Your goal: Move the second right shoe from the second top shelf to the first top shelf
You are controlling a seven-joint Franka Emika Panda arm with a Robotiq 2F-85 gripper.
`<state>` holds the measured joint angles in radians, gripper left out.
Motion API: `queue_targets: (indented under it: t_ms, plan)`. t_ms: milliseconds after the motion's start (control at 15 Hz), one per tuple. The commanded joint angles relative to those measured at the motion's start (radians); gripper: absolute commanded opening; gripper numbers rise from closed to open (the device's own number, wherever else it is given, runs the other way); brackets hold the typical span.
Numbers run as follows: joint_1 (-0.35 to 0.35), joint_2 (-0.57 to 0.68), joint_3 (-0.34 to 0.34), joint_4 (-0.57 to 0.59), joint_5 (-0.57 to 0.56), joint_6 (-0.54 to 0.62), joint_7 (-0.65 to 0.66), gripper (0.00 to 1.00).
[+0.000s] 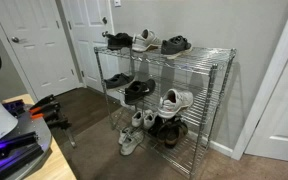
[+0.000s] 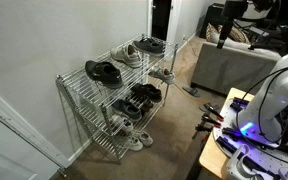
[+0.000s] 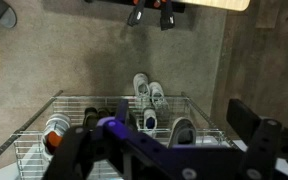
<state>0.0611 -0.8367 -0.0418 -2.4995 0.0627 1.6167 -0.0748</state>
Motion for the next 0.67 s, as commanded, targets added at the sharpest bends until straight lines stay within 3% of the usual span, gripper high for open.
queue_targets:
  t_ms: [0,600]
  plan:
    - [-0.011,0.001,0.008,0.003,0.005,-0.003,-0.007,1.0]
    - [-0.009,0.028,0.011,0.004,0.003,0.016,-0.009,1.0]
